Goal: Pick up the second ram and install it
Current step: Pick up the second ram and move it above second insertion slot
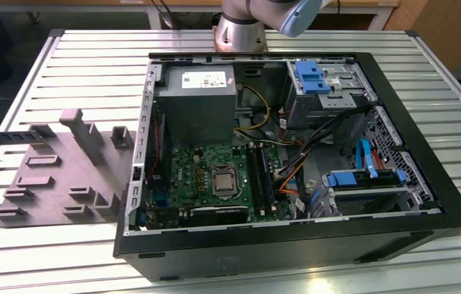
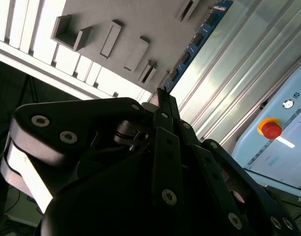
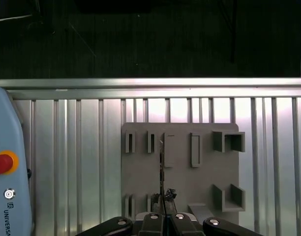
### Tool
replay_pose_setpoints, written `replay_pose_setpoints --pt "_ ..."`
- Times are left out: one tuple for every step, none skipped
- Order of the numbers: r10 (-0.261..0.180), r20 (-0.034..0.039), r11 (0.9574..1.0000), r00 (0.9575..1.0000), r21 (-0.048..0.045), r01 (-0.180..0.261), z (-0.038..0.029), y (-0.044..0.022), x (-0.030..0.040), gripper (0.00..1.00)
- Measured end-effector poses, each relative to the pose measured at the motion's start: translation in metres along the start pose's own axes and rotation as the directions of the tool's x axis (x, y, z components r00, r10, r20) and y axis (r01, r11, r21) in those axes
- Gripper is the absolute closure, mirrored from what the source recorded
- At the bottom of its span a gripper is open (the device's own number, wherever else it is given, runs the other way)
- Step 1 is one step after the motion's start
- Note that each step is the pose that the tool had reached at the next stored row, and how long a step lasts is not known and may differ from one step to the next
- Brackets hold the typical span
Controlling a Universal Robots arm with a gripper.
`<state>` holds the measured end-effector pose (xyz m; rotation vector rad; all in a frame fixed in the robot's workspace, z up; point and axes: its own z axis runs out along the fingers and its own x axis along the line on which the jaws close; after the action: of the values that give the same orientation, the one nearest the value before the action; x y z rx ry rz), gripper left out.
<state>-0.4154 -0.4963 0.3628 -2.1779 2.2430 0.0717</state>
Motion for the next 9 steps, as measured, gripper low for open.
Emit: replay_pose_setpoints --pt "0.0 0.0 1.0 1.0 0.0001 0.0 -0.0003 0.0 0.0 0.89" --pt "0.0 0.0 1.0 1.0 0.0 0.0 -0.0008 0.0 0.0 0.89" --pt "0.0 0.0 1.0 1.0 0.0 0.0 -0.0013 0.0 -0.0001 0.89" --pt "0.0 0.0 1.0 1.0 0.0 0.0 -0.0018 0.0001 -0.0001 0.89" --pt "0.0 0.0 1.0 1.0 0.0 0.0 -0.0023 0.0001 -0.0001 0.89" --pt "0.0 0.0 1.0 1.0 0.0 0.0 -0.0031 0.0001 -0.0001 0.89" --pt "0.0 0.0 1.0 1.0 0.0001 0.0 -0.0038 0.0001 -0.0002 0.89" --pt "0.0 0.0 1.0 1.0 0.0001 0.0 -0.0046 0.0001 -0.0002 0.89" --pt "0.0 0.0001 1.0 1.0 0.0002 0.0 -0.0049 0.0001 -0.0002 0.89"
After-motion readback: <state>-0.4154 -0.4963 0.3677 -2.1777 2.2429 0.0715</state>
